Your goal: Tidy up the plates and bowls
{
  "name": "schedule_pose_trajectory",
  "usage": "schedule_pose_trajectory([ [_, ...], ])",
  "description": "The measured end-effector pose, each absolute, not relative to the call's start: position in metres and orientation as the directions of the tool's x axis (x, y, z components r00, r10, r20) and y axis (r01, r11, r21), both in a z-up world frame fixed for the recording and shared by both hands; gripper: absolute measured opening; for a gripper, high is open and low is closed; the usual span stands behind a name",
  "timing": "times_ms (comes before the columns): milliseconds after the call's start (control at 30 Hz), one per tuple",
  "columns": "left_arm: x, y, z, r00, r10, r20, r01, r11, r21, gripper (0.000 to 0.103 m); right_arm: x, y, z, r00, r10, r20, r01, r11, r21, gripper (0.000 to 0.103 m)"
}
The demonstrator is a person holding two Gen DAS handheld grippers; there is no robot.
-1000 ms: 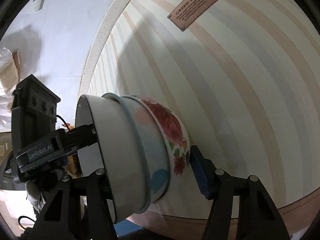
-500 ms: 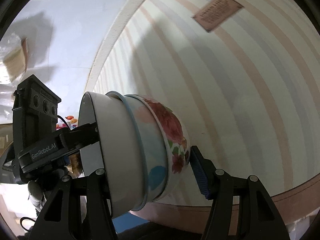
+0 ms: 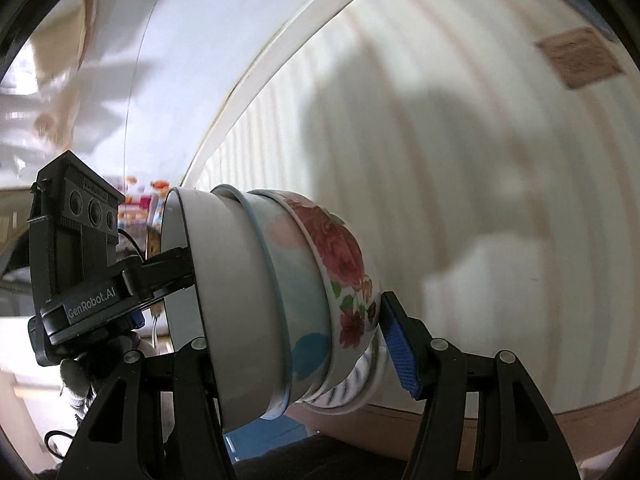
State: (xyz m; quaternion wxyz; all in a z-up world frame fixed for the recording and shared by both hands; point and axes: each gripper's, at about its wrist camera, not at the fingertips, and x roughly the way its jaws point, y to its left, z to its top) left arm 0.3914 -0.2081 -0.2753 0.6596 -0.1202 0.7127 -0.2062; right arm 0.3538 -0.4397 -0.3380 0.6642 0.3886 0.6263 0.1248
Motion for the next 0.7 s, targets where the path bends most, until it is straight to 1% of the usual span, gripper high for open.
schedule_pose_trajectory([
  [333,0.382,-0.146,-0.296,-0.059,-0.398,-0.916,-0.025,0.918,-0.397,0.048,0.372,-0.373,-0.365,0.065,0.692,-0.719,0.249,0.686,0.684,0.063],
  [400,0.382,-0.14,-0.299,-0.055,-0.376,-0.925,-0.022,0.927,-0.376,0.048,0.375,-0.366,-0.373,0.048,0.688,-0.724,0.242,0.695,0.677,0.063],
  [500,0.379,-0.134,-0.304,-0.043,-0.382,-0.923,-0.031,0.924,-0.381,0.046,0.374,-0.358,-0.379,0.026,0.675,-0.738,0.231,0.714,0.661,0.063],
  [700,0.38,-0.13,-0.303,-0.037,-0.383,-0.923,-0.022,0.924,-0.383,0.046,0.378,-0.349,-0.381,0.02,0.674,-0.738,0.237,0.714,0.659,0.063],
])
